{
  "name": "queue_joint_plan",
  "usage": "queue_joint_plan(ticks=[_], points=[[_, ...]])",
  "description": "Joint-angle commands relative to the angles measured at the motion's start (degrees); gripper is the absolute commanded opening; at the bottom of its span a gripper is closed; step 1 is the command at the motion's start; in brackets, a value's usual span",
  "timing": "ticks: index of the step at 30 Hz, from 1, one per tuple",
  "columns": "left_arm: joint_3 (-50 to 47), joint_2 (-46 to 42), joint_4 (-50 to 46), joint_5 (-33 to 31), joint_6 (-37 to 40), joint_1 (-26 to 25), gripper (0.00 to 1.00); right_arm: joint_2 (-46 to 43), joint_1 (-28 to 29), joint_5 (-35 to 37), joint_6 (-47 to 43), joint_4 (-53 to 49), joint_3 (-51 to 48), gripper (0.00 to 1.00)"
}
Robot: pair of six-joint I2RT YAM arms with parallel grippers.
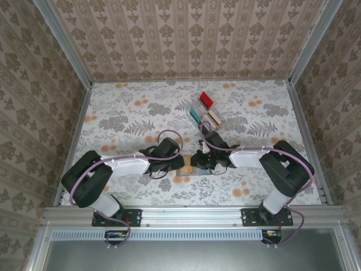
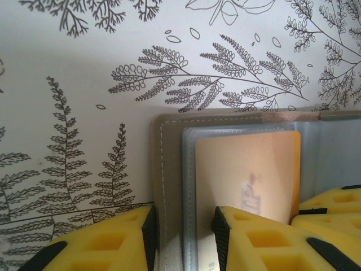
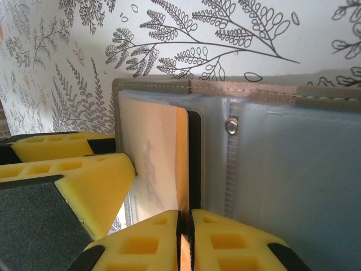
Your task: Put the credit cards into the card holder
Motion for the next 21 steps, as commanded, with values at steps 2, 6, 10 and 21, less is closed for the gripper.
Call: queue_joint_plan(ticks=[2,6,10,21], points=[[0.7,-0.1,0.5,-0.2,-0.9,-0.5,0.35,-0.6,0.5,1.1,-0.5,-2.0,2.2,0.13],[0.4,-0.4,0.2,-0.6,-0.9,-0.5,0.34,-2.8,-0.1,2.8,-0.8,-4.1,1.4,0.19],[0.5,-0.5,-0.2,-0.6,-0.7,-0.5,0.33,-4.3,-0.3,4.1,-0.5,-4.4,0.1,0.22],[0.1,-0.5,0.4,-0.4,-0.9,-0.6,0.34,-0.6,-0.3,2.0,1.0,-2.1,0.3,0.17]])
